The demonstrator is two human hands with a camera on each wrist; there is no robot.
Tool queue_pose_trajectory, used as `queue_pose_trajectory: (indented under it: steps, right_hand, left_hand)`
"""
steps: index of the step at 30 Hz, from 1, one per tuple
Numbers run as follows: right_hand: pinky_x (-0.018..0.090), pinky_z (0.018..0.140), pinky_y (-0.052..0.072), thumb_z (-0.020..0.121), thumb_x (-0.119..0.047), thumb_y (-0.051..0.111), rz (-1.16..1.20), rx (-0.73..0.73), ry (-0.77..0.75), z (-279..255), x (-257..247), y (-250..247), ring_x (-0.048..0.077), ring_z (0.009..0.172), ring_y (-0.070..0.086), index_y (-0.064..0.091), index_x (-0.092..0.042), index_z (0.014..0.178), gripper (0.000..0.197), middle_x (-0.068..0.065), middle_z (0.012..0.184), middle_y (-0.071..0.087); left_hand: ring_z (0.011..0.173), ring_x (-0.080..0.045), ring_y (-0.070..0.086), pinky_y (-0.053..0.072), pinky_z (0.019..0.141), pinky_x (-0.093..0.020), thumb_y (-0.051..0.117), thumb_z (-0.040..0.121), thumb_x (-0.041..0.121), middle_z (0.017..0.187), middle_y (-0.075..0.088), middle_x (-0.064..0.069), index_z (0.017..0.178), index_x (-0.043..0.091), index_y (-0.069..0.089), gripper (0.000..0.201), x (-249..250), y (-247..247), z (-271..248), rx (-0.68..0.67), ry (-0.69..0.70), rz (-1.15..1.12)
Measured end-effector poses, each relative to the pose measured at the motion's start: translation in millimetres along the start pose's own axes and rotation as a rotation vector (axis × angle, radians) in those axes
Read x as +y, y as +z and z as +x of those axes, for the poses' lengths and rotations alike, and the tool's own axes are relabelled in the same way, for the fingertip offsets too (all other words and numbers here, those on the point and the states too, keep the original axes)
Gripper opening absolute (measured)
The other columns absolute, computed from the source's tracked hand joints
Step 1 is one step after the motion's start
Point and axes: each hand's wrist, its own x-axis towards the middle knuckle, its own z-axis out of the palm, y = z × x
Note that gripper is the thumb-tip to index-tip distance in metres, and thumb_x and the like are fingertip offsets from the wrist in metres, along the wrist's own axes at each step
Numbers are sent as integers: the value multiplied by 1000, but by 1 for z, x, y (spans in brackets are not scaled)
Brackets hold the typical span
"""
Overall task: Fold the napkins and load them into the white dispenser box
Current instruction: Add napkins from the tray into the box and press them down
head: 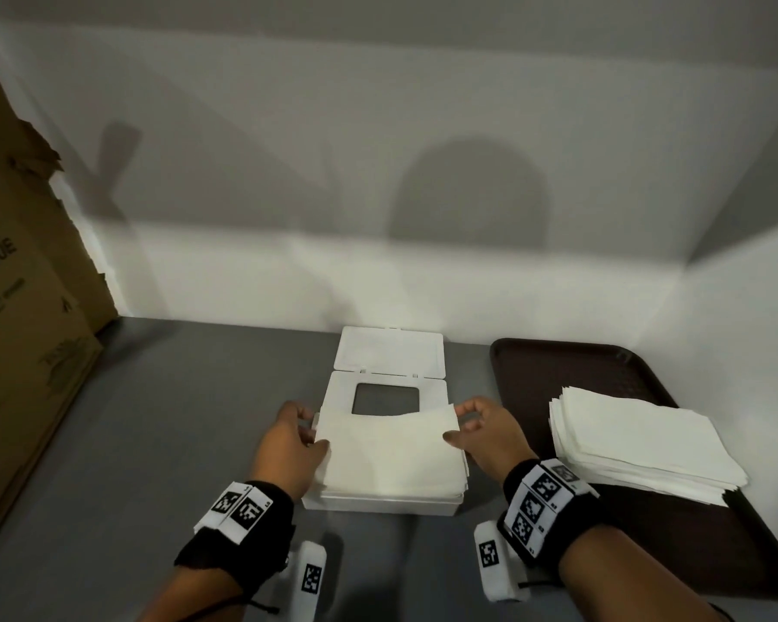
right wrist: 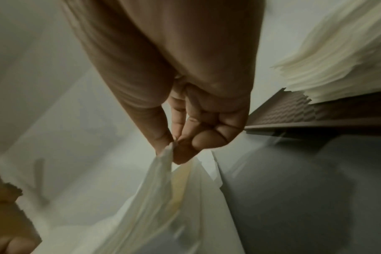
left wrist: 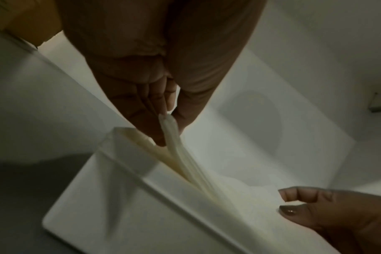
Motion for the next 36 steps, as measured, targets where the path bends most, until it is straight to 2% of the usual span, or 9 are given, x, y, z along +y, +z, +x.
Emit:
queue_pose_trajectory:
  steps: [5, 9, 13, 17, 20, 23, 26, 31, 36]
  right_hand:
    - [16, 62, 40, 78, -16, 74, -250, 41, -142, -5, 2, 9, 10, 65, 51, 58, -15, 97, 25, -4, 70, 54]
    - [23, 71, 46, 78, -16, 74, -339, 54, -178, -8, 2, 12, 11, 67, 53, 55, -18, 99, 28, -8, 69, 53]
    - [29, 79, 49, 79, -19, 73, -474, 58, -206, -11, -1, 13, 18, 84, 59, 52, -20, 110, 38, -5, 85, 55]
    - [28, 87, 48, 77, -19, 76, -630, 94, -350, -13, -7, 13, 19, 98, 53, 51, -21, 121, 50, -1, 109, 45]
    - [25, 93, 44, 80, -19, 74, -670, -35, -411, -13, -13, 12, 18, 106, 50, 54, -21, 124, 48, 0, 117, 45]
    - [27, 98, 41, 80, -21, 75, -735, -233, -395, -14, -17, 15, 18, 117, 47, 52, -21, 129, 54, 0, 128, 44]
    - [31, 103, 39, 81, -20, 75, -837, -354, -387, -14, -16, 21, 22, 123, 46, 48, -19, 135, 60, 4, 132, 44]
    - [36, 101, 43, 81, -17, 74, -949, -418, -386, -12, -18, 28, 26, 121, 48, 48, -15, 132, 58, 9, 130, 48]
    - [40, 101, 44, 83, -10, 68, -986, -475, -372, -9, -23, 32, 31, 122, 47, 42, -23, 138, 63, 12, 128, 46]
  left_hand:
    - [69, -19, 56, 38, 65, -25, 67, 78, 2, 72, 55, 3, 88, 11, 46, 25, -5, 0, -3, 7, 30, 133]
    - [75, -23, 59, 46, 70, -27, 64, 82, 7, 77, 59, 0, 83, 16, 48, 18, -5, 0, -3, -24, 47, 240]
    - [94, -24, 62, 49, 83, -29, 60, 87, 16, 101, 65, -2, 106, 18, 58, 19, -3, 2, -4, -66, 87, 380]
    - [111, -23, 48, 42, 91, -28, 61, 87, 20, 119, 51, -4, 116, 19, 60, 29, 5, 4, -7, -28, 215, 561]
    - [112, -23, 47, 40, 93, -27, 63, 86, 27, 121, 49, -3, 117, 19, 60, 31, 15, 13, -10, -64, 273, 547]
    - [120, -23, 43, 37, 103, -28, 61, 85, 43, 130, 44, -3, 126, 21, 53, 48, 24, 27, -15, -218, 261, 607]
    - [124, -27, 38, 36, 106, -34, 58, 84, 50, 137, 39, -4, 132, 23, 46, 56, 27, 36, -16, -327, 231, 751]
    - [122, -30, 39, 38, 102, -37, 57, 84, 54, 136, 43, -5, 131, 23, 43, 58, 26, 39, -12, -410, 215, 841]
    - [120, -31, 40, 39, 98, -36, 59, 84, 51, 131, 45, -6, 128, 22, 45, 54, 26, 45, -15, -410, 203, 837]
